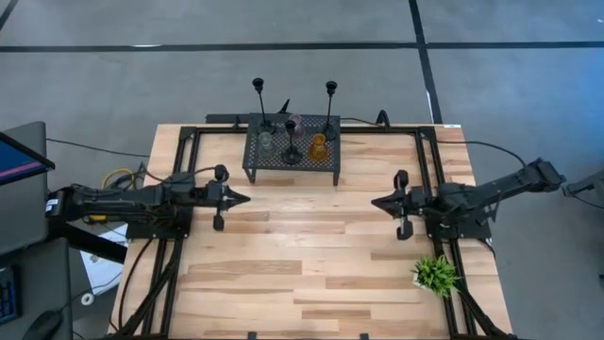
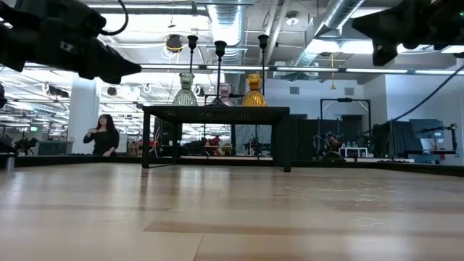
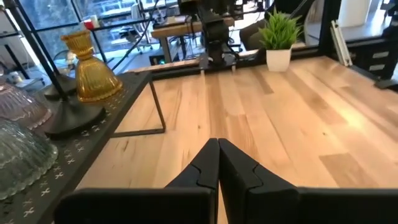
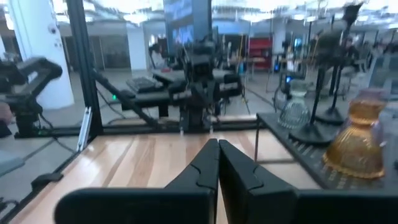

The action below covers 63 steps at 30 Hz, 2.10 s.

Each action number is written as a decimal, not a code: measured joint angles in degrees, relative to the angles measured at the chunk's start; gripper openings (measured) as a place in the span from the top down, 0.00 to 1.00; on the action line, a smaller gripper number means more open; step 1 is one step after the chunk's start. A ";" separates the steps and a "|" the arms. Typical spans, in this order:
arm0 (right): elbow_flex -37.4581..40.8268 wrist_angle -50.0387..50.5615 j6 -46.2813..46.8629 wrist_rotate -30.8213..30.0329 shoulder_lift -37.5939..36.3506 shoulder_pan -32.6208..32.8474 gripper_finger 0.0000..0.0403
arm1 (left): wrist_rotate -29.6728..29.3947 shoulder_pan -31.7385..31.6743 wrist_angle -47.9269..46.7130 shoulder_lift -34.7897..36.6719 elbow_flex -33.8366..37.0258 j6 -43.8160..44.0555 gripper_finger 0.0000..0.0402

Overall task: Pick & Place candle stick holders
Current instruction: Return to Home Position

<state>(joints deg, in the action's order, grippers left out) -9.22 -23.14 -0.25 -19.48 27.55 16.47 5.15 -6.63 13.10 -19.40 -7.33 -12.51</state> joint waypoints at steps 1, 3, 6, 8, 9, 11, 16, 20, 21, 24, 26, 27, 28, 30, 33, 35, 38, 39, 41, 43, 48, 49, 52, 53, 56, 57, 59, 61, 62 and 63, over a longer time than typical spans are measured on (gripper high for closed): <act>0.15 0.33 -0.21 -0.02 -1.18 0.00 1.00 | -0.04 0.00 -0.05 0.00 0.21 -0.50 0.99; 0.21 2.27 -0.34 -0.03 -3.27 0.00 1.00 | -0.04 0.00 -0.49 0.00 0.79 -1.08 0.99; 0.21 4.65 -0.37 -0.03 -5.40 0.00 1.00 | -0.04 0.00 -0.35 0.00 0.93 -1.35 0.99; 0.21 6.35 -0.38 -0.03 -6.42 0.00 1.00 | -0.04 -0.02 -0.42 0.00 0.98 -2.00 0.99; 0.21 7.35 -0.42 -0.03 -6.82 0.00 1.00 | -0.04 0.00 -0.46 0.00 0.98 -2.01 0.99; 0.21 8.81 -1.19 -0.05 -7.08 0.00 1.00 | 0.04 0.00 -0.77 -0.02 1.11 -1.42 0.99; 0.21 9.43 -2.87 -0.05 -6.95 0.00 1.00 | 0.86 0.00 -0.70 -0.04 3.59 -0.26 0.99; 0.21 9.46 -3.34 -0.05 -6.95 0.00 1.00 | 0.87 0.00 -0.05 -0.04 6.23 1.34 0.99; 0.21 9.47 -3.34 -0.05 -6.95 0.00 1.00 | 0.87 0.00 0.00 -0.04 6.70 1.92 0.99; 0.21 9.96 -3.34 -0.05 -6.95 0.00 1.00 | 0.89 0.00 -0.34 -0.34 7.03 2.87 0.99; 0.21 11.08 -3.27 -0.05 -6.95 -0.01 1.00 | 0.89 -0.02 -0.22 -0.58 7.03 2.57 0.98; 0.21 11.74 -2.88 -0.05 -6.95 0.00 1.00 | 0.89 -0.02 -0.22 -0.60 7.03 2.49 0.98; 0.21 12.51 -2.09 -0.05 -6.95 0.00 1.00 | 0.89 -0.02 -0.20 -0.79 7.03 2.51 0.98; 0.21 14.33 -0.05 -0.06 -6.95 0.00 1.00 | 0.87 -0.02 -0.20 -1.13 7.03 2.51 0.97; 0.21 16.84 2.21 -0.05 -6.95 0.00 1.00 | 0.88 -0.02 -0.19 -1.44 7.03 2.51 0.98; 0.21 17.88 3.64 -0.06 -6.94 0.00 1.00 | 0.87 -0.02 -0.19 -1.44 7.03 2.51 0.98; 0.21 18.45 5.21 -0.07 -6.95 0.00 1.00 | 0.89 -0.02 0.05 -1.44 7.03 2.51 0.98; 0.21 18.45 5.27 -0.07 -6.95 0.00 1.00 | 0.89 -0.02 0.07 -1.44 7.03 2.51 0.98; 0.21 18.45 5.27 -0.07 -6.95 0.00 1.00 | 0.88 -0.02 0.08 -1.44 7.03 2.51 0.98; 0.21 18.45 5.27 -0.07 -6.95 0.00 1.00 | 0.89 -0.02 0.20 -1.44 7.03 2.49 0.98; 0.21 18.45 5.27 -0.07 -6.95 0.00 1.00 | 0.89 -0.02 0.24 -1.44 7.03 2.49 0.98; 0.21 18.45 5.27 -0.07 -6.95 0.00 1.00 | 0.88 -0.02 0.26 -1.44 7.03 2.50 0.98; 0.21 18.45 5.27 -0.07 -6.95 0.00 1.00 | 0.89 -0.02 0.44 -1.34 7.03 2.49 0.98; 0.21 18.45 5.27 -0.07 -6.95 0.00 1.00 | 0.89 -0.02 0.48 -1.14 7.03 2.49 0.98; 0.21 18.45 5.27 -0.07 -6.95 0.00 1.00 | 0.88 -0.02 0.63 -0.08 7.02 2.49 0.98; 0.21 18.45 5.27 -0.07 -6.95 0.00 1.00 | 0.89 -0.02 0.68 0.48 7.01 2.49 0.98; 0.21 18.47 5.27 -0.07 -7.38 0.00 1.00 | 0.89 -0.02 0.70 1.89 7.01 2.49 0.98; 0.21 18.47 5.27 -0.09 -8.53 0.00 1.00 | 0.89 -0.02 0.70 3.85 7.01 2.49 0.98; 0.21 18.49 5.27 -0.07 -9.39 -0.01 1.00 | 0.89 -0.02 0.74 5.07 7.01 2.49 0.98; 0.21 18.53 5.27 -0.07 -10.47 0.00 1.00 | 0.89 -0.02 0.82 6.34 7.01 2.49 0.98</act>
<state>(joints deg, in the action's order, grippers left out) -9.02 -4.61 5.02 -19.55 17.07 16.47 6.04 -6.66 13.92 -13.06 -0.32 -10.02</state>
